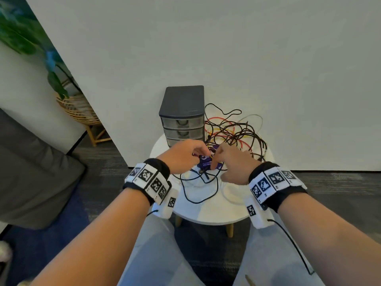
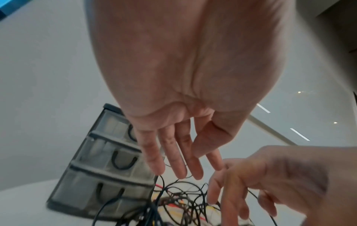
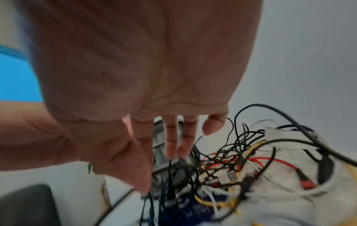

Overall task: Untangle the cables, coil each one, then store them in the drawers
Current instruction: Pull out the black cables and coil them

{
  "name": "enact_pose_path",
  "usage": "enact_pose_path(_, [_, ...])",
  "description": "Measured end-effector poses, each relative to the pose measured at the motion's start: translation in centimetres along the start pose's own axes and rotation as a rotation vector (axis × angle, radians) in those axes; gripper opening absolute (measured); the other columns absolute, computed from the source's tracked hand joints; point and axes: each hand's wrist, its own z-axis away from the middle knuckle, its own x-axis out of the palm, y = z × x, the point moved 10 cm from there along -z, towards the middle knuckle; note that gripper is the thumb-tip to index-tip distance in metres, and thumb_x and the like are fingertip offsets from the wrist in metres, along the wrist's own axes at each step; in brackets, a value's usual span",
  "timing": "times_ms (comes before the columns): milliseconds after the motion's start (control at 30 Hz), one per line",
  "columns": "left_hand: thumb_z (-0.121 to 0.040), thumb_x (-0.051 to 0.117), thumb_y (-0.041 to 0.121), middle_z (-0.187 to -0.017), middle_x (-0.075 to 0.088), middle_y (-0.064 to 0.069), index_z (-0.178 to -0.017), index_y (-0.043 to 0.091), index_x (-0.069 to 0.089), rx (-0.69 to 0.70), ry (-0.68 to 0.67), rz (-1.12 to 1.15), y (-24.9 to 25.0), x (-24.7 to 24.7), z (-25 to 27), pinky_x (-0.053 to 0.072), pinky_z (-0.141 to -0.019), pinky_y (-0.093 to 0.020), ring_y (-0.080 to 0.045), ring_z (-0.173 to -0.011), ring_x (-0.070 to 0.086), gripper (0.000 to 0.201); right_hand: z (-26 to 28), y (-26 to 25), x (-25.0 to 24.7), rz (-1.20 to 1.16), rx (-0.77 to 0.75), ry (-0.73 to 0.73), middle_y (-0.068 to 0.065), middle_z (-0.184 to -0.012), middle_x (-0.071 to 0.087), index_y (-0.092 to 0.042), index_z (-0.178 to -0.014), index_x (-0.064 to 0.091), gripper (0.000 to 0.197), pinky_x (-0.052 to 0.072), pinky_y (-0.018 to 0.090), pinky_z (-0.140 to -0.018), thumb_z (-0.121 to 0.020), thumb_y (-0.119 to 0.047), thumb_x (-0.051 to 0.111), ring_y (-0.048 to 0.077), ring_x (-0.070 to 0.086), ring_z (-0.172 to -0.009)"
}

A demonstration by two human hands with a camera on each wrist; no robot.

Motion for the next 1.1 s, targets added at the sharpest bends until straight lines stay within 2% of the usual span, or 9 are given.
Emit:
enact_pose_path(133, [-0.090, 0.073, 0.017, -0.121, 0.062, 0.005, -0.123, 0.023, 0.065, 0.064, -0.053, -0.107, -0.5, 3.2, 1.6, 0.044, -0.096, -0.026, -0.009, -0.107, 0.054, 0.035, 0.5, -0.9, 1.2, 0.063, -0.032, 0.021, -0.005, -0.116, 0.050, -0.034, -0.099, 0.070, 0.011, 0.036, 0.055, -0.103, -0.095, -0.034, 0.060, 0.024, 0.047, -0.118])
enact_pose_path(233, [-0.092, 0.072, 0.036, -0.115, 0.063, 0.000, -0.109, 0.018, 0.068, 0.084, -0.040, -0.118, -0.6, 4.0, 2.1, 0.045, -0.095, -0.036, -0.016, -0.104, 0.054, 0.025, 1.1, -1.6, -0.3, -0.160, -0.085, 0.093, -0.015, -0.091, 0.055, -0.037, -0.077, 0.059, 0.018, 0.038, 0.046, -0.091, -0.094, -0.035, 0.061, 0.014, 0.053, -0.097])
enact_pose_path(367, [-0.103, 0.055, 0.035, -0.098, 0.068, -0.005, -0.090, 0.015, 0.068, -0.005, 0.101, 0.040, -1.5, 1.7, 2.5, 0.050, -0.087, -0.038, -0.018, -0.093, 0.061, 0.028, 2.7, -2.0, -6.5, -0.415, -0.118, 0.329, -0.006, -0.066, 0.050, -0.017, -0.067, 0.053, 0.031, 0.034, 0.032, -0.065, -0.097, -0.023, 0.061, 0.010, 0.046, -0.064])
enact_pose_path(533, [-0.108, 0.044, 0.030, -0.078, 0.070, 0.019, -0.091, 0.006, 0.071, -0.045, 0.291, 0.249, -1.9, -2.4, 3.7, 0.041, -0.079, -0.022, 0.009, -0.078, 0.061, 0.040, 5.2, -1.0, -13.4, -0.595, -0.055, 0.632, 0.000, -0.063, 0.049, -0.008, -0.067, 0.054, 0.034, 0.032, 0.030, -0.060, -0.097, -0.024, 0.060, 0.013, 0.042, -0.061])
enact_pose_path(633, [-0.108, 0.045, 0.028, -0.085, 0.076, -0.001, -0.079, 0.003, 0.063, -0.058, 0.471, 0.566, -2.6, -4.8, 5.1, 0.051, -0.093, -0.027, -0.011, -0.090, 0.071, 0.042, 6.5, 0.0, -15.7, -0.737, -0.033, 0.795, 0.009, -0.067, 0.051, 0.000, -0.073, 0.056, 0.033, 0.032, 0.030, -0.061, -0.095, -0.024, 0.061, 0.013, 0.042, -0.063])
enact_pose_path(733, [-0.108, 0.046, 0.028, -0.072, 0.068, -0.009, -0.076, 0.011, 0.056, -0.047, 0.598, 0.875, -3.1, -5.9, 6.8, 0.056, -0.086, -0.030, -0.028, -0.086, 0.071, 0.038, 7.2, 0.4, -16.4, -0.810, -0.018, 0.908, 0.008, -0.067, 0.053, -0.007, -0.070, 0.056, 0.031, 0.035, 0.030, -0.064, -0.095, -0.025, 0.060, 0.014, 0.044, -0.066])
enact_pose_path(867, [-0.108, 0.046, 0.030, -0.060, 0.048, -0.002, -0.080, 0.009, 0.055, -0.028, 0.616, 0.902, -2.2, -5.8, 8.3, 0.058, -0.083, -0.040, -0.021, -0.062, 0.054, 0.036, 7.3, 1.5, -15.7, -0.879, 0.033, 0.960, 0.003, -0.070, 0.057, -0.011, -0.070, 0.057, 0.029, 0.039, 0.033, -0.068, -0.093, -0.028, 0.061, 0.014, 0.047, -0.067])
enact_pose_path(933, [-0.108, 0.045, 0.031, -0.057, 0.037, 0.001, -0.082, 0.011, 0.056, -0.055, 0.646, 0.922, -2.0, -5.7, 9.2, 0.058, -0.073, -0.034, -0.015, -0.051, 0.040, 0.035, 7.2, 2.2, -14.3, -0.919, 0.074, 0.955, 0.000, -0.068, 0.058, -0.017, -0.067, 0.058, 0.026, 0.042, 0.036, -0.069, -0.088, -0.031, 0.062, 0.015, 0.049, -0.067])
enact_pose_path(1100, [-0.109, 0.042, 0.029, -0.062, 0.032, 0.001, -0.091, 0.013, 0.061, -0.047, 0.646, 0.999, -1.3, -5.3, 9.7, 0.035, -0.046, -0.022, -0.011, -0.050, 0.027, 0.031, 6.4, 2.2, -7.7, -0.827, 0.151, 0.779, 0.006, -0.072, 0.064, -0.011, -0.073, 0.066, 0.029, 0.044, 0.035, -0.071, -0.094, -0.030, 0.064, 0.020, 0.055, -0.071])
